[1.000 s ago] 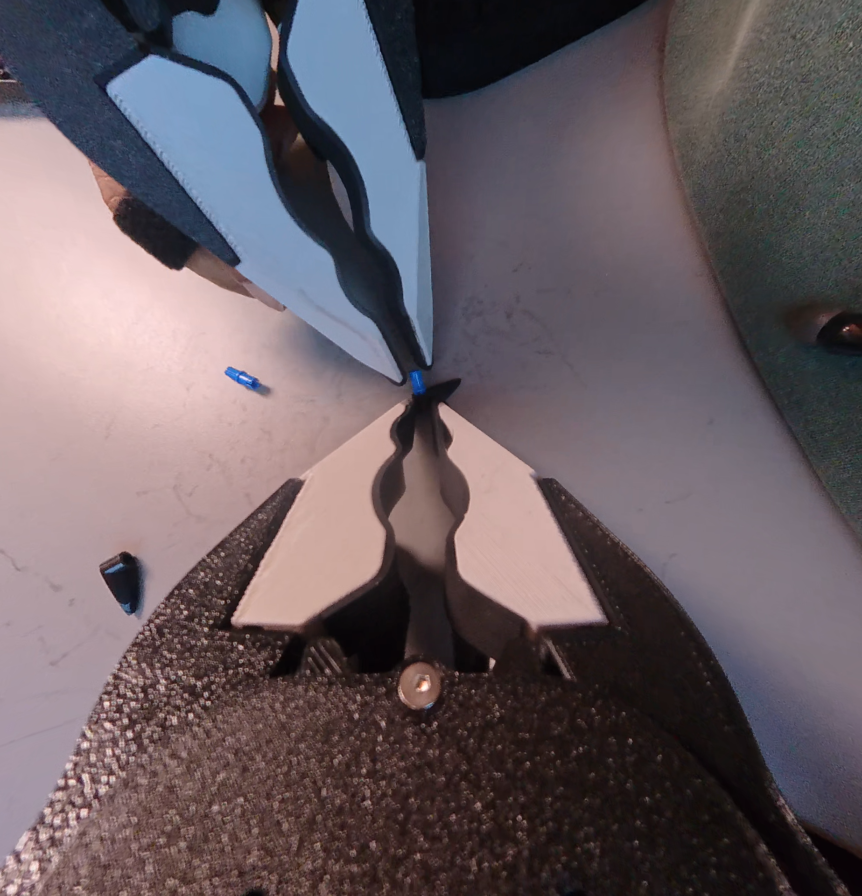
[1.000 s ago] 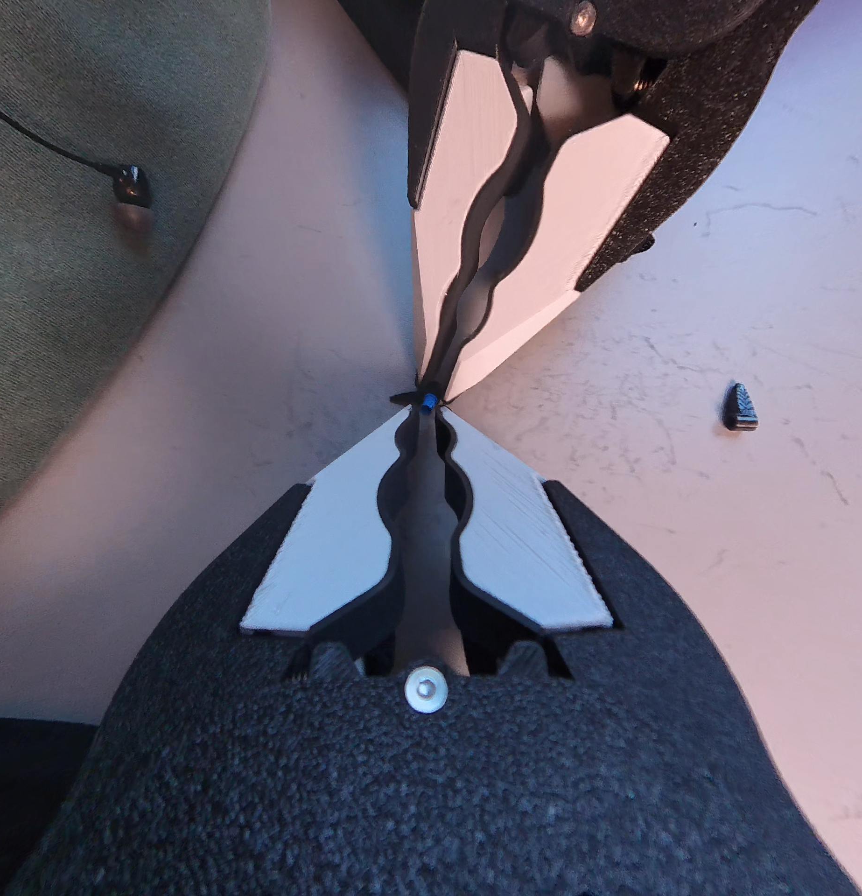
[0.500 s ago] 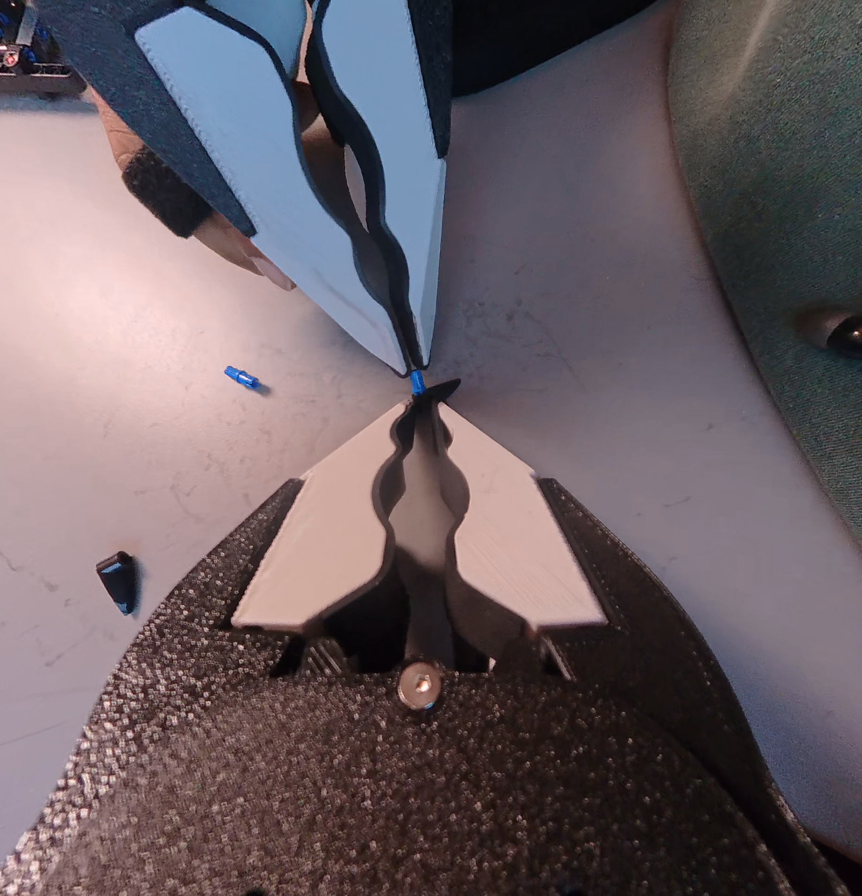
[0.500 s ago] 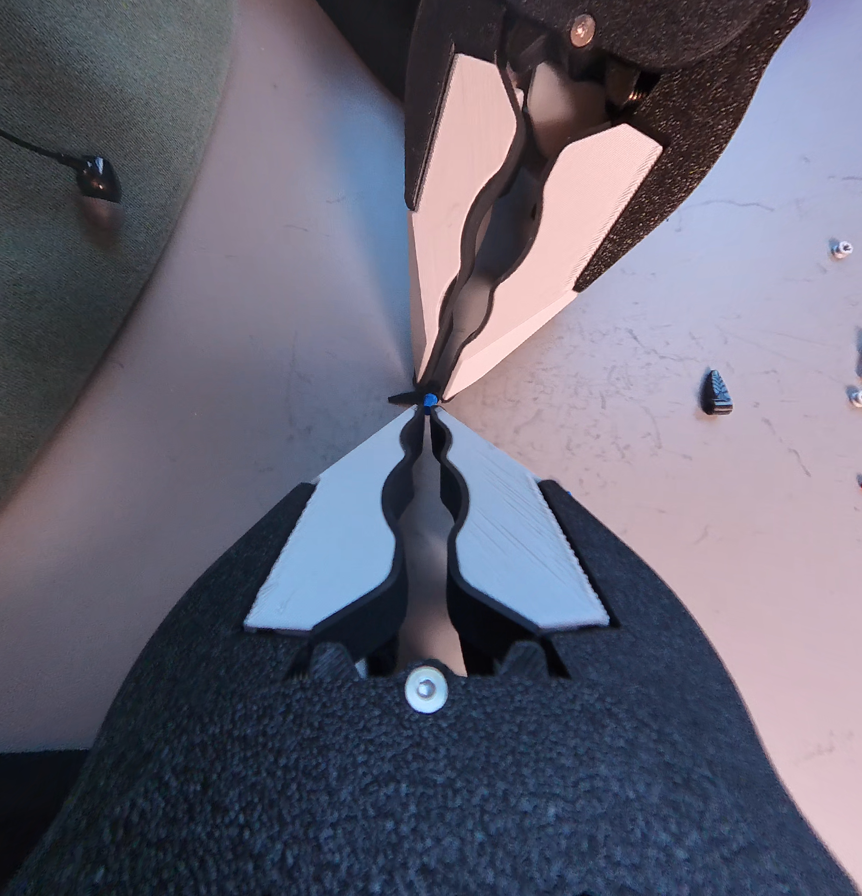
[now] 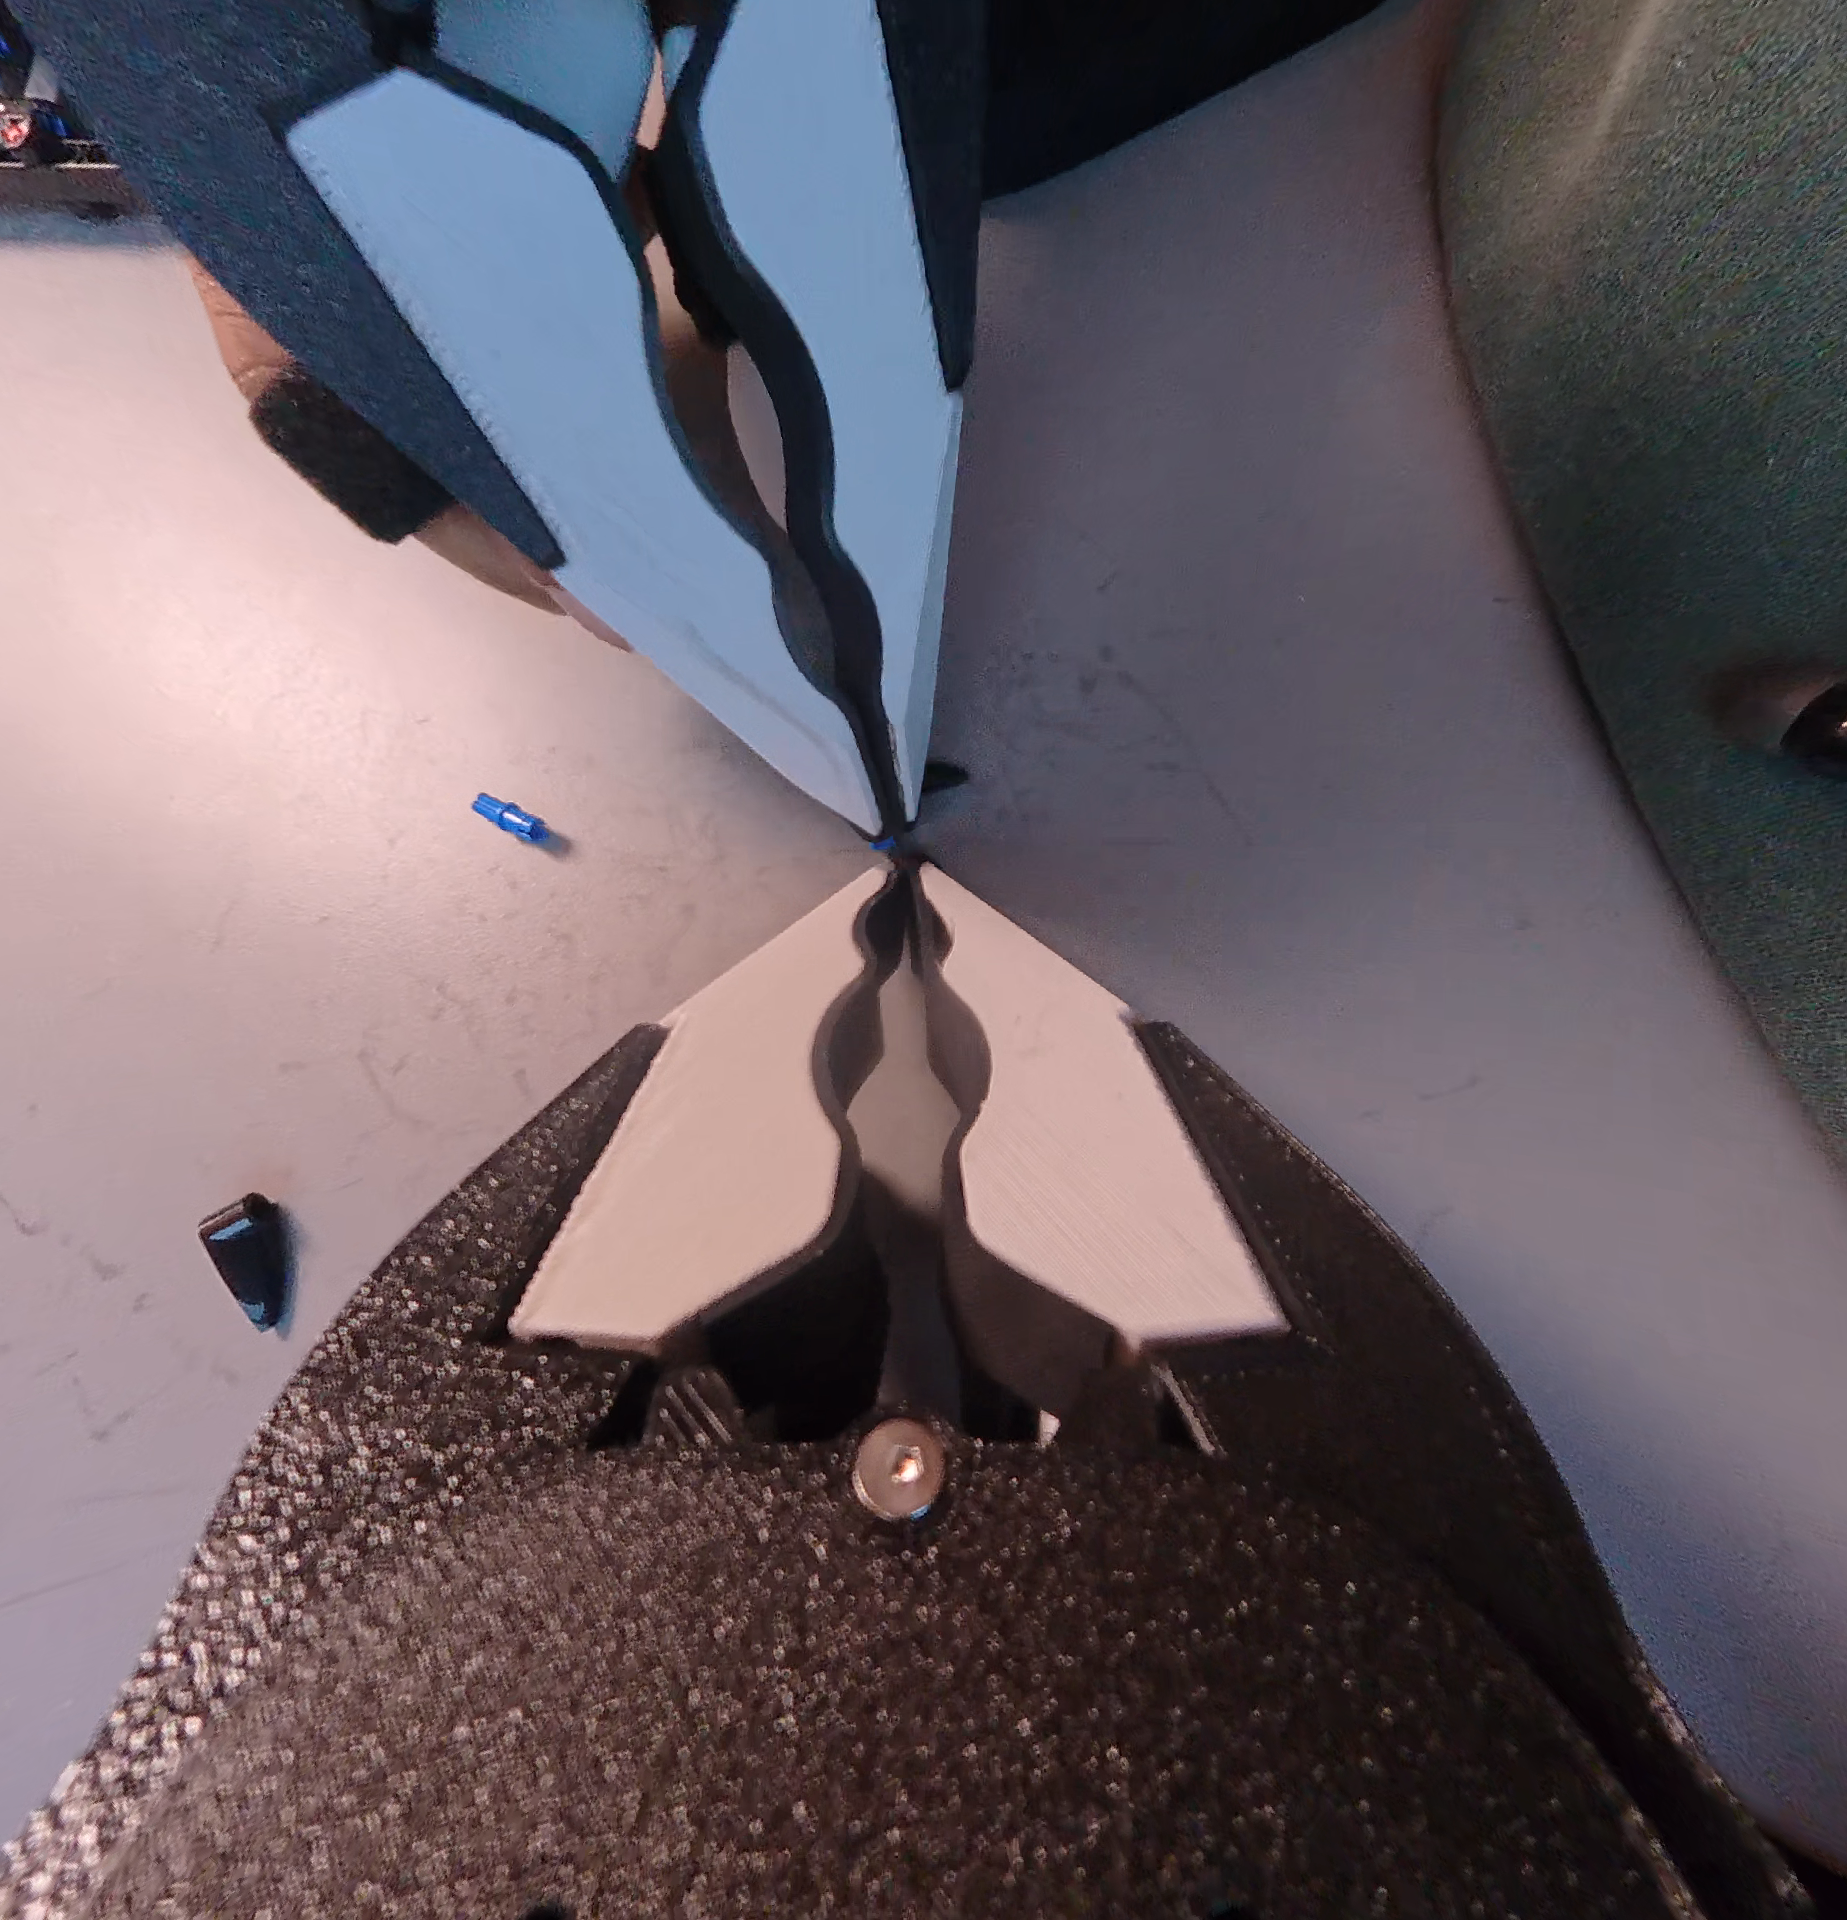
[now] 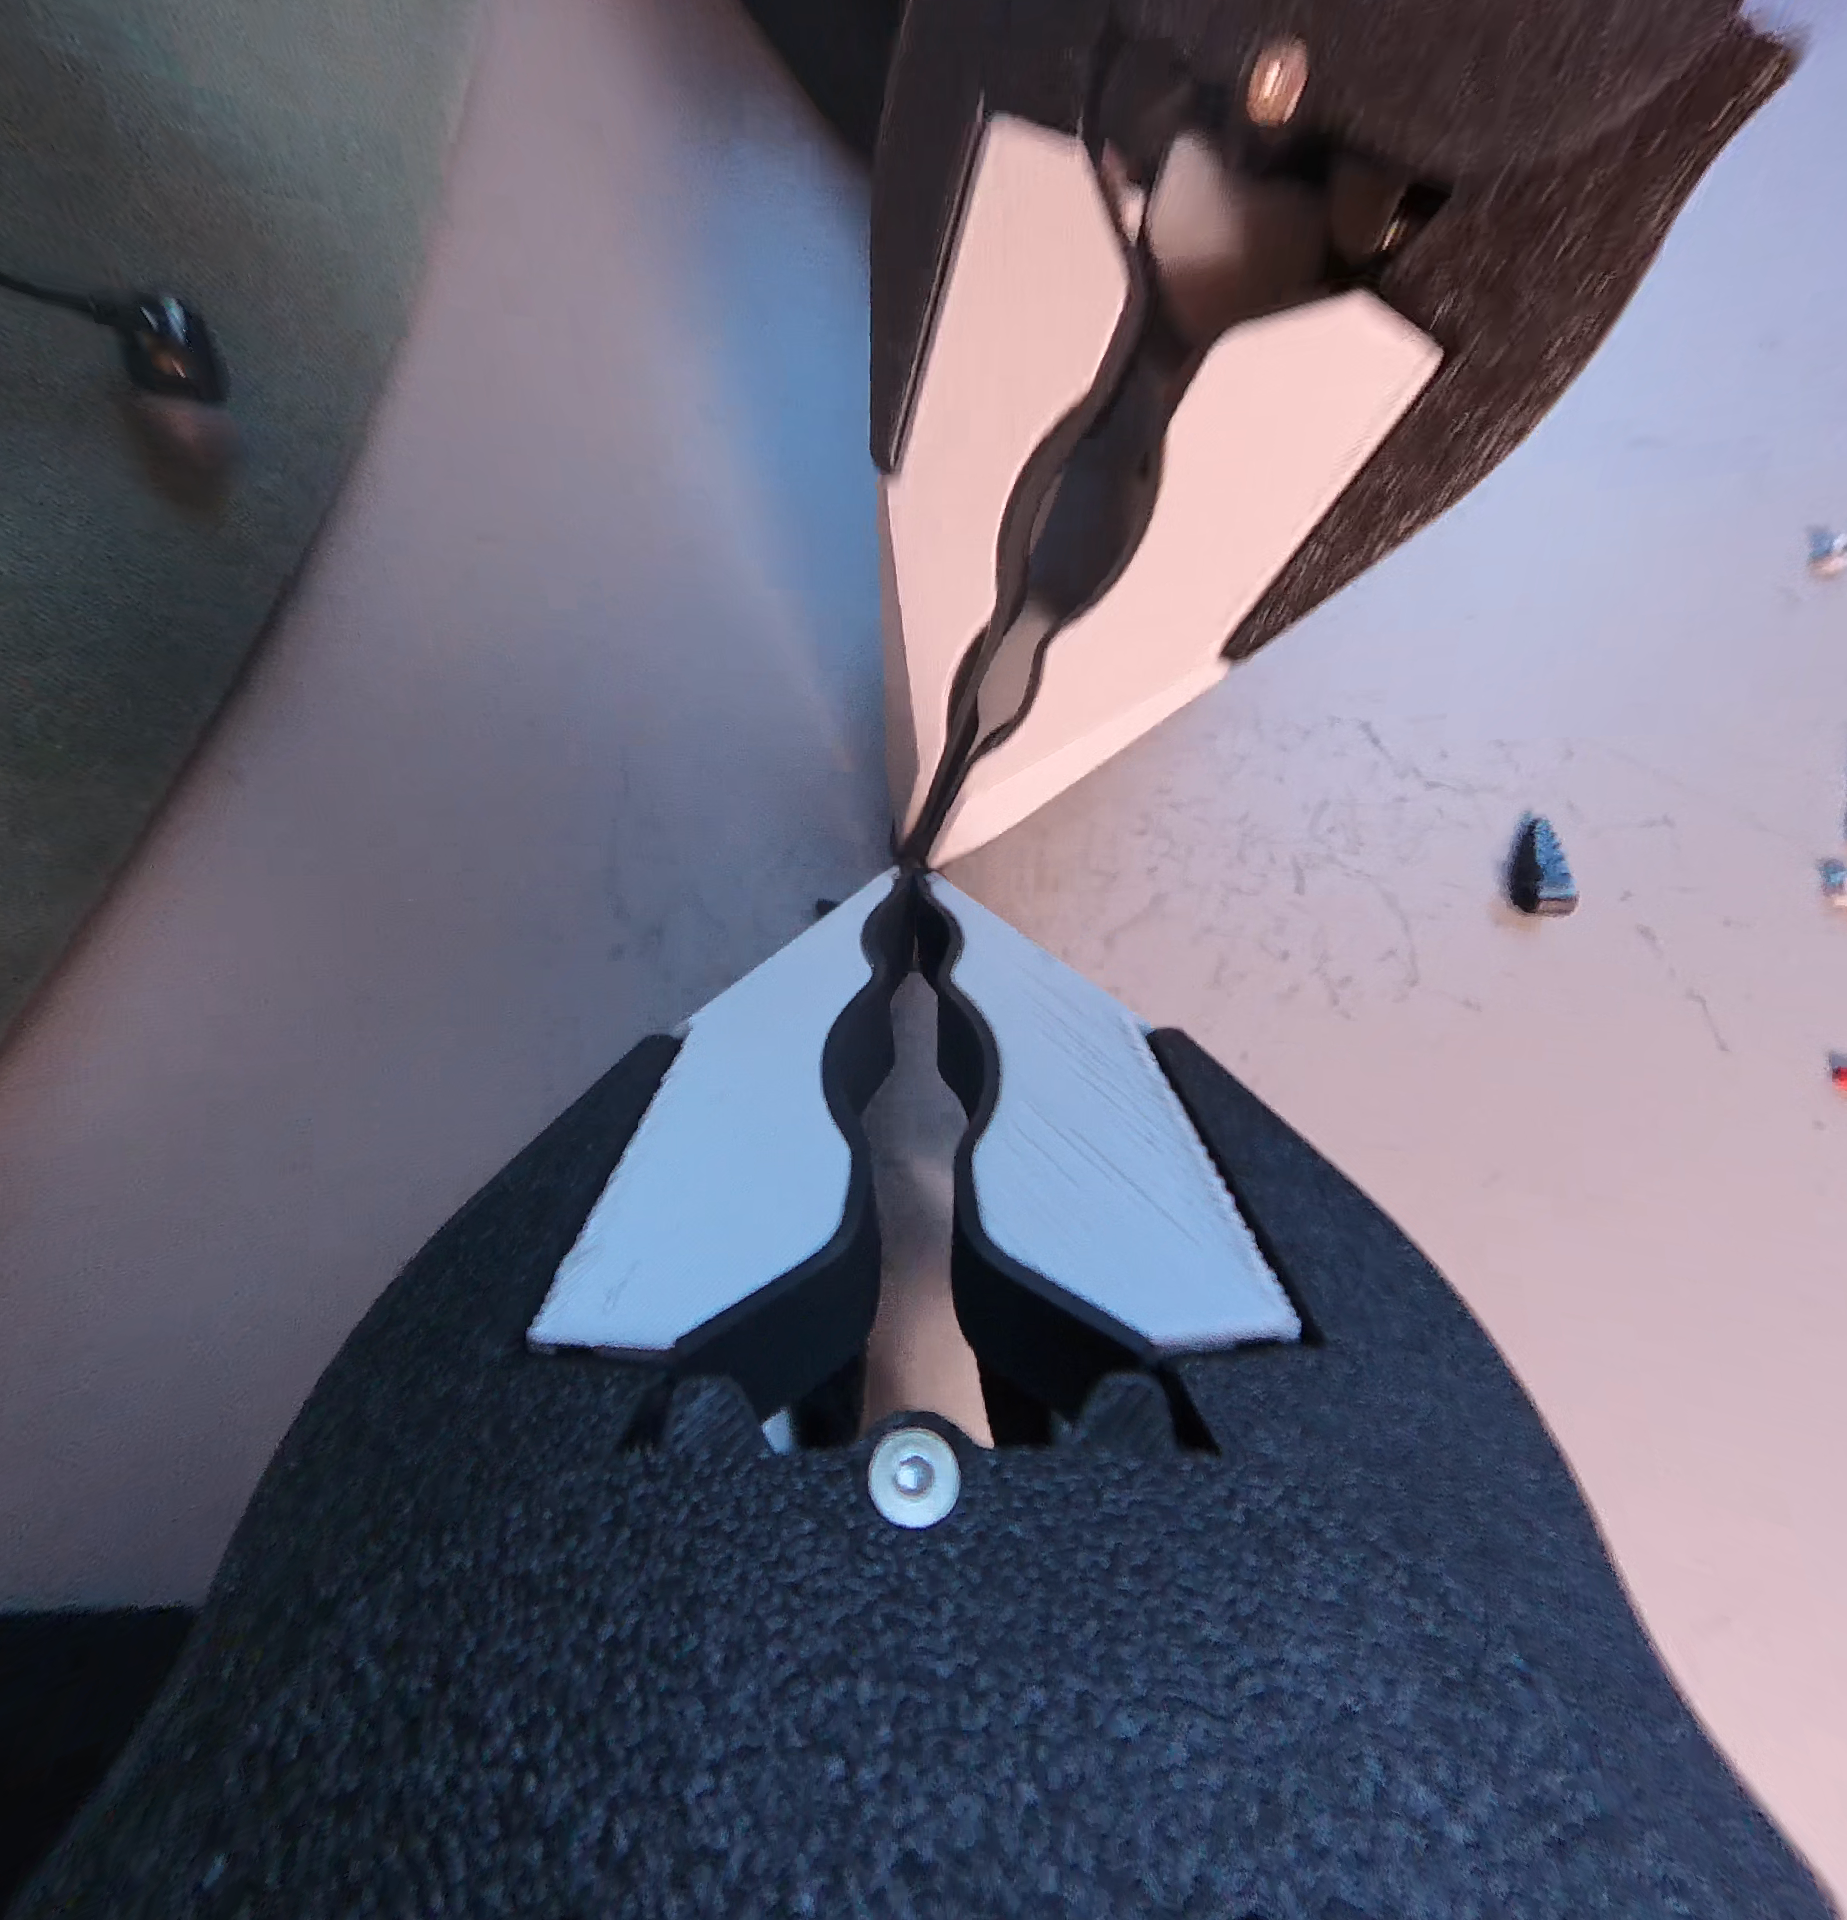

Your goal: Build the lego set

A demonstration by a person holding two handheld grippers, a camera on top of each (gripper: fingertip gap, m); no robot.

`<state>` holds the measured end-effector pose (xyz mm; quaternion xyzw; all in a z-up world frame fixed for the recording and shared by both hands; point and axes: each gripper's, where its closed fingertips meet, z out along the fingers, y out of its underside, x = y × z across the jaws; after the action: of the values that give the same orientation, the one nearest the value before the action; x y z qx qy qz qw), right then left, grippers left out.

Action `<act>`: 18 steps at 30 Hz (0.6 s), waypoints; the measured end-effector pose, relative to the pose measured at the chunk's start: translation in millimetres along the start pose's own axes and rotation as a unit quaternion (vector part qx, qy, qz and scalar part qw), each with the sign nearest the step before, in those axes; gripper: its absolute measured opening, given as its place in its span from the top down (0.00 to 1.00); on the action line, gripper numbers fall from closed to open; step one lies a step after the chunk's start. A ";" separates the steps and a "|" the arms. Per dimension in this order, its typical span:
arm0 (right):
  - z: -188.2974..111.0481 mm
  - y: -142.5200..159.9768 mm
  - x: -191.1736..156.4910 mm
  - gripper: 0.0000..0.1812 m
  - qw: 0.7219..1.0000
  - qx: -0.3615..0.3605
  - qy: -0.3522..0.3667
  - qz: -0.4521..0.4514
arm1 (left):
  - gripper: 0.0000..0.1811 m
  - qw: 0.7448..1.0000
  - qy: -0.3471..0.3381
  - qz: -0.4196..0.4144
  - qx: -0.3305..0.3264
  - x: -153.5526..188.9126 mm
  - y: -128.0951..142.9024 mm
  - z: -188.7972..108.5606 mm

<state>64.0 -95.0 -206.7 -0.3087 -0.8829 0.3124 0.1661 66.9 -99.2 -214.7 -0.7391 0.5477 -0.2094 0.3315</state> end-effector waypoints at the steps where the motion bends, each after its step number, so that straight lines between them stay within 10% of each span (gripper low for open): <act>1: 0.3 2.5 -0.1 1.00 1.000 0.006 0.005 0.003 | 1.00 1.000 0.001 -0.002 0.000 -0.1 0.0 0.0; 18: -3.6 10.1 -2.8 0.94 0.991 -0.040 0.009 0.127 | 0.91 0.996 0.000 -0.057 0.064 -7.6 -11.2 -16.2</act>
<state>72.3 -89.0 -210.9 -0.4278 -0.8465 0.2931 0.1207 61.1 -94.2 -195.1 -0.7465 0.4901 -0.2627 0.3654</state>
